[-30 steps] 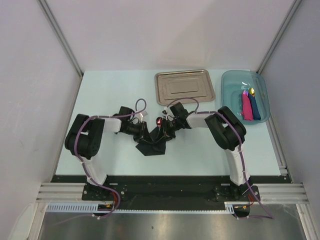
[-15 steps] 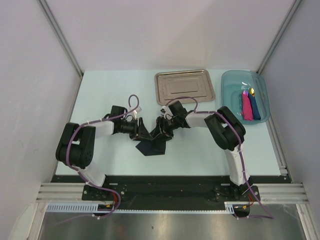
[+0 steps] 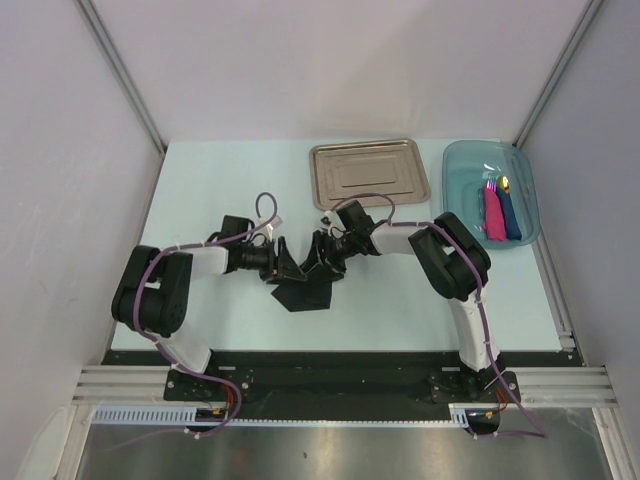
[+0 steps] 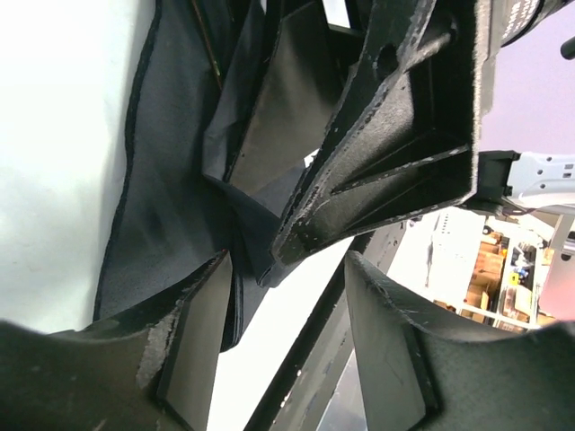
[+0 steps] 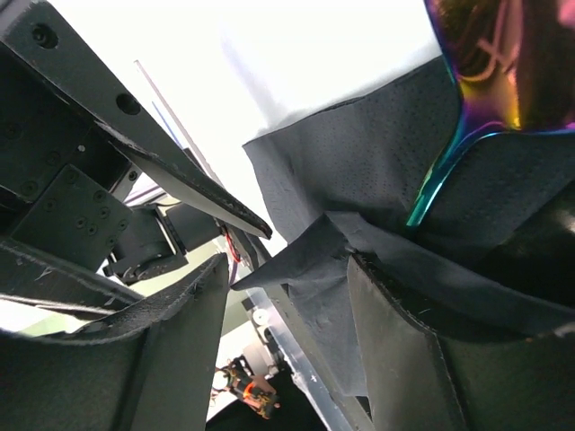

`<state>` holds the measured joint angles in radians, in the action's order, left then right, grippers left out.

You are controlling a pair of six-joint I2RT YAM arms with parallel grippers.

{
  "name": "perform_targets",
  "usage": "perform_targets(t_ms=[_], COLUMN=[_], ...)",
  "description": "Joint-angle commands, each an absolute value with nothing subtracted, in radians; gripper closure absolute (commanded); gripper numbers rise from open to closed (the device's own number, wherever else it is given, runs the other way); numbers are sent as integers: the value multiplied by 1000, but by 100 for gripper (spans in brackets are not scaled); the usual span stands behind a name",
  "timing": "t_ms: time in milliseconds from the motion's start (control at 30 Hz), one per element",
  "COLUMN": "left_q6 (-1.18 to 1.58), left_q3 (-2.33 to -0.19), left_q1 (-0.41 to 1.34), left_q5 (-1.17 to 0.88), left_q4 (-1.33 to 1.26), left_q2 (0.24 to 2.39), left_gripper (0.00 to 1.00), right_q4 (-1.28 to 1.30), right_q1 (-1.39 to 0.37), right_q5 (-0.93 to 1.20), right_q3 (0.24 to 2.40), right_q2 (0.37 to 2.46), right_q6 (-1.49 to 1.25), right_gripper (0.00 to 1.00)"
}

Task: Place the utensils on the paper napkin and roll it up

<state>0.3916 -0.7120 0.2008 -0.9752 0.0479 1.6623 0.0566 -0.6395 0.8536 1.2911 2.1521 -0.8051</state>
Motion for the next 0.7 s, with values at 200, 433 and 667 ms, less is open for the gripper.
perform_targets(t_ms=[200, 433, 667], left_q6=[416, 410, 353], left_q3=[-690, -698, -719], left_q1=[232, 262, 261], left_q5=[-917, -845, -781], left_q4=[-58, -49, 57], left_q2=[1684, 1686, 1695], left_gripper=[46, 61, 97], right_q4=[35, 32, 43], right_q1=[-626, -624, -608], right_q5=[805, 807, 821], right_q3=[1273, 1273, 1288], right_q2=[2197, 2197, 2180], right_q6=[-842, -844, -839], right_gripper=[40, 40, 40])
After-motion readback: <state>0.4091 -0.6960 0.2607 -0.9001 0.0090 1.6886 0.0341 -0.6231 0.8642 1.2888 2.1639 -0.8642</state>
